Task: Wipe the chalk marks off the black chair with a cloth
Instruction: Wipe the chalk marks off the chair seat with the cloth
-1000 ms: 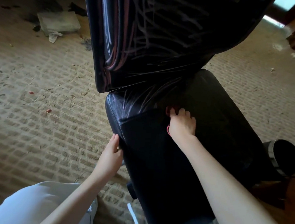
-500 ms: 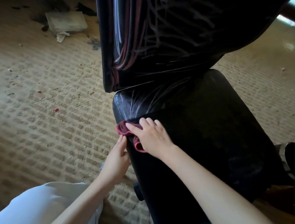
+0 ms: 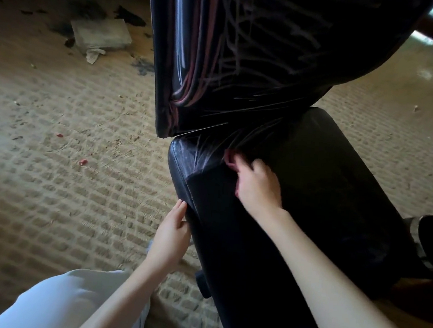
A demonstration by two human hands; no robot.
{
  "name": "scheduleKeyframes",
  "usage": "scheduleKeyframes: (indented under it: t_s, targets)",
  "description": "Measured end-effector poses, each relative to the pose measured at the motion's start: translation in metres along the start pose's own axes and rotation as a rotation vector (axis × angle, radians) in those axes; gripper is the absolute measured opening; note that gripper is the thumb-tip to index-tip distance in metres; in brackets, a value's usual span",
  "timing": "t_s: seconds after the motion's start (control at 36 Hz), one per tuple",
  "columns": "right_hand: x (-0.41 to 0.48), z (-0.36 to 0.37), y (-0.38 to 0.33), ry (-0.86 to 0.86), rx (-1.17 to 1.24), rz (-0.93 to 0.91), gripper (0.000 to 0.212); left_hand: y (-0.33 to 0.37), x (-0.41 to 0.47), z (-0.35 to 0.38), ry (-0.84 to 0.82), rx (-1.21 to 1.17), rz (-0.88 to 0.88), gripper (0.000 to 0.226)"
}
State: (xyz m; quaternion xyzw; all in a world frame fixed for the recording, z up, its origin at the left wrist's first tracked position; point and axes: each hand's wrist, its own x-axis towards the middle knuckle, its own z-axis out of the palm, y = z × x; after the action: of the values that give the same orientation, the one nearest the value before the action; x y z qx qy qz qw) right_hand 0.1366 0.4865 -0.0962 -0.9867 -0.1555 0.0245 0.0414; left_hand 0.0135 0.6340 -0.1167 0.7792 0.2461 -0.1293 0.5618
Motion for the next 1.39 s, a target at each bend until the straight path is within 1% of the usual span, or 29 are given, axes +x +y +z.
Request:
scheduleKeyframes:
  t_s: [0.06,0.11,0.17,0.22,0.33,0.39,0.44,0.53,0.64,0.69,0.75,0.81,0.86,0.92,0.97,1.06,1.14,1.19,1.28,1.39]
  targets:
    - [-0.004,0.003,-0.03,0.069,0.063,-0.19,0.052,0.003,0.001,0.001,0.014,0.009,0.038,0.055]
    - [-0.006,0.006,-0.06,0.003,0.068,-0.337,0.055,0.003,0.001,0.002,0.011,0.062,0.086,0.059]
    - [-0.006,0.014,-0.074,-0.118,0.026,-0.399,0.056,0.001,0.002,0.002,0.006,0.104,0.136,0.063]
    - [-0.006,0.017,-0.068,-0.137,-0.001,-0.396,0.058,-0.002,0.003,0.001,-0.008,0.121,0.142,0.065]
    - [0.0,0.017,-0.046,-0.121,-0.04,-0.325,0.057,-0.002,0.002,-0.002,-0.023,0.15,0.152,0.061]
    - [0.008,0.014,-0.023,-0.111,-0.11,-0.192,0.056,-0.001,0.001,-0.003,-0.038,0.158,0.151,0.061]
    - [0.015,0.009,0.012,-0.12,-0.181,-0.021,0.056,0.001,0.0,-0.004,-0.043,0.148,0.142,0.061]
    - [0.02,0.003,0.051,-0.178,-0.207,0.161,0.059,0.003,0.0,-0.005,-0.06,0.115,0.118,0.061]
    - [0.025,0.001,0.044,-0.224,-0.162,0.243,0.061,0.003,0.001,-0.005,-0.067,0.11,0.1,0.061]
    - [0.027,-0.004,0.036,-0.196,-0.096,0.24,0.057,0.003,0.001,-0.005,-0.065,0.104,0.097,0.061]
    - [0.026,-0.007,0.022,-0.14,0.008,0.131,0.052,0.005,0.001,-0.005,-0.056,0.084,0.094,0.061]
    - [0.021,-0.005,-0.001,-0.078,0.094,-0.05,0.049,0.007,0.001,-0.005,-0.043,0.058,0.095,0.059]
    - [0.018,0.001,-0.027,-0.005,0.14,-0.19,0.049,0.007,0.002,-0.004,-0.035,0.055,0.099,0.058]
    - [0.017,0.004,-0.056,-0.045,0.108,-0.293,0.05,0.004,0.003,-0.004,-0.03,0.065,0.101,0.059]
    - [0.016,0.008,-0.079,-0.14,0.034,-0.378,0.054,0.003,0.004,-0.003,-0.034,0.068,0.127,0.061]
    - [0.018,0.016,-0.084,-0.153,-0.146,-0.43,0.053,0.003,0.005,-0.004,-0.031,0.034,0.143,0.059]
    - [0.022,0.017,-0.069,-0.154,-0.151,-0.391,0.055,0.005,0.005,-0.006,-0.033,-0.005,0.104,0.055]
    - [0.025,0.015,-0.057,-0.144,-0.136,-0.329,0.056,0.005,0.006,-0.009,-0.051,-0.038,0.096,0.053]
    - [0.034,0.009,-0.024,-0.157,-0.13,-0.13,0.058,0.006,0.009,-0.016,-0.06,-0.124,0.058,0.048]
    - [0.041,-0.002,0.032,-0.184,-0.215,0.107,0.061,0.008,0.01,-0.019,-0.075,-0.16,0.038,0.046]
